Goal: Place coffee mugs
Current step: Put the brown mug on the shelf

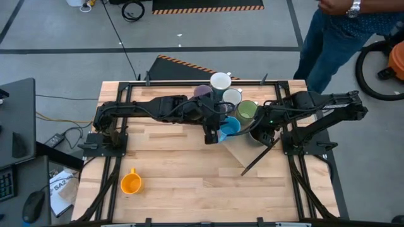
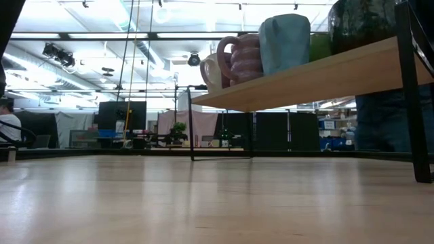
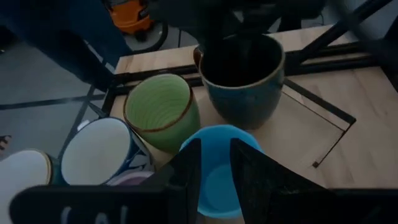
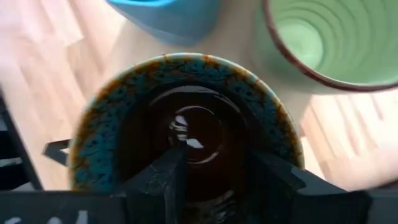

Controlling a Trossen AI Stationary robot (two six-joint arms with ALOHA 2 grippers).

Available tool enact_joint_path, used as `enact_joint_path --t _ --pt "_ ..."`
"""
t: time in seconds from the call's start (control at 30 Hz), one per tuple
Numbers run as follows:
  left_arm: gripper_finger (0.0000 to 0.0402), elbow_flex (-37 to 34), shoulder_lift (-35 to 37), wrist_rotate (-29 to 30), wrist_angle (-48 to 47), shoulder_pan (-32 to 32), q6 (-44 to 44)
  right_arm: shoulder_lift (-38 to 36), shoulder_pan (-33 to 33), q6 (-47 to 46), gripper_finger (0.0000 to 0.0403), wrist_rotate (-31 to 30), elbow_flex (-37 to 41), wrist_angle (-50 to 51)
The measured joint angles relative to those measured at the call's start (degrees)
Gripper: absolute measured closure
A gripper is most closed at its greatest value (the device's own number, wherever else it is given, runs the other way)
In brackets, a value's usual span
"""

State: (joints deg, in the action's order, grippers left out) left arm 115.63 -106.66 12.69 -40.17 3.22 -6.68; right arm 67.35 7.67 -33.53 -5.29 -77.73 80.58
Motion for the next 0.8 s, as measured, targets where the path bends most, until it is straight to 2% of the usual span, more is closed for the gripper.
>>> enact_joint_path --t 0.13,0.37,0.8 --pt "0.0311 0.00 0.29 0.56 -0.65 0.04 0.00 0.00 -1.06 -0.35 0.0245 -1.15 0.00 0.79" --pt "0.0311 0.00 0.77 1.51 -1.92 0.00 0.02 0.51 -1.12 1.01 0.0247 0.90 0.00 -2.71" --pt "0.0311 0.00 1.15 0.96 -3.09 0.21 1.05 4.33 3.08 3.39 0.0247 0.69 0.17 -3.41"
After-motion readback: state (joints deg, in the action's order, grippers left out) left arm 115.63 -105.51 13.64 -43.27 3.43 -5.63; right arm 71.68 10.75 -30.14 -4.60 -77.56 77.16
